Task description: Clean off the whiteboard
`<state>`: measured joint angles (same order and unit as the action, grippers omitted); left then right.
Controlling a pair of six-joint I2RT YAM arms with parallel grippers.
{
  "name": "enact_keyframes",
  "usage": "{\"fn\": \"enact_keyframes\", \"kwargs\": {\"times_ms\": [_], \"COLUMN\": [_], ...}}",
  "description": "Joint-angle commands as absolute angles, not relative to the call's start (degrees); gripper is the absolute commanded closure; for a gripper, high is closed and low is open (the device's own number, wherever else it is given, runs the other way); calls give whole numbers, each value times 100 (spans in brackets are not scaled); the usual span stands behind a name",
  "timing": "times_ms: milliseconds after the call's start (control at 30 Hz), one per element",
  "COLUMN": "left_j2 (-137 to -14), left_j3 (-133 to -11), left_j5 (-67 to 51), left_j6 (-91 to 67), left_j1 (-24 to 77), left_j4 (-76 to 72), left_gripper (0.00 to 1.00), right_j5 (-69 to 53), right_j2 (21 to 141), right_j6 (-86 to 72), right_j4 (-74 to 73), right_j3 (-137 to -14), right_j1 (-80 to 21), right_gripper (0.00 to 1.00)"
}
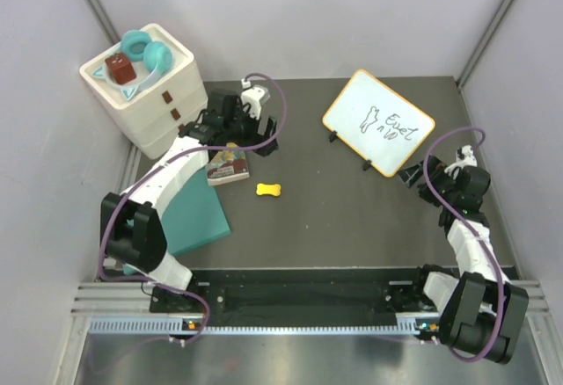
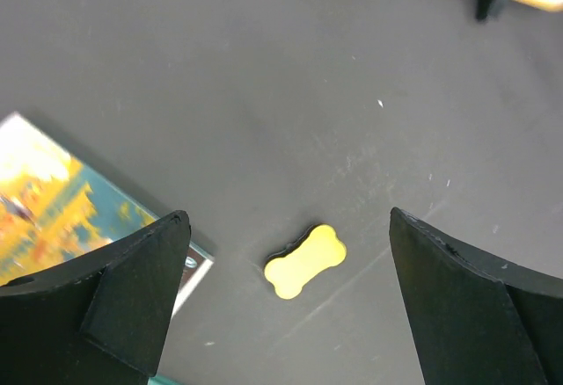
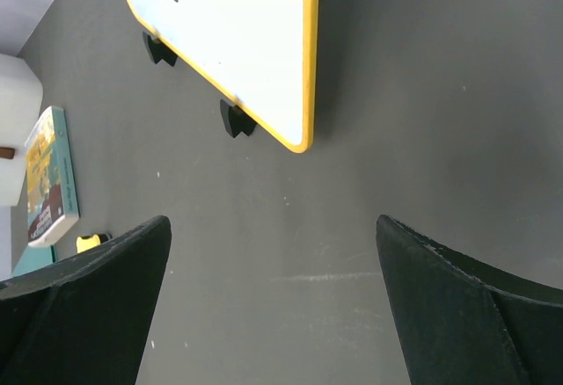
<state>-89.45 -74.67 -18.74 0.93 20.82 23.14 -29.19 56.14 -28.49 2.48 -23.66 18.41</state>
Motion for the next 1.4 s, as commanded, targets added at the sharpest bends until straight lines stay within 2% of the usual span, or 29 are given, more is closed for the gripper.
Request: {"fn": "enact_keyframes", "kwargs": {"times_ms": [0,133,300,600,700,1033,1200,1233,1367], "left_j2": [-9061,-8895,-8929,-9728,-10175,-11056,-11066,-11048,-11039], "left_j3": [-7840,-7279,-6724,-7030,-7391,-7893,-7858,-7840,-7656], "left_j5": [-2469,-2251,-2276,-2258,-2399,-1979,-1837,-1793,-1582], "left_j6": [1790,3642,4796,6229,6485,6310,6267,6267,6179], "left_j1": [2179,2425,2680,2900,2927,3050,3085,3085,3111], "left_j4": [3251,3279,3348,4069,4508,4553,4483,4422,4245], "left_gripper": [1,1,1,3,9,18,32,43,63], "right_j5": [-3023,-3023,-3032,-3024,-2971,-3015,-2997,-2997,-2988], "right_j2": [5511,5642,5923,5802,5722,5853,5897,5897,5889], "right_j6": [-2786,-2804,-2830,-2821,-2795,-2786,-2786,-2795,-2786], "right_j4": [413,422,483,493,440,483,501,501,483], "right_j3": [-2329,-2329,-2355,-2285,-2268,-2268,-2268,-2268,-2276], "right_j1": [1793,1793,1793,1793,1793,1793,1793,1793,1793], "right_gripper": [1,1,1,1,1,1,1,1,1]}}
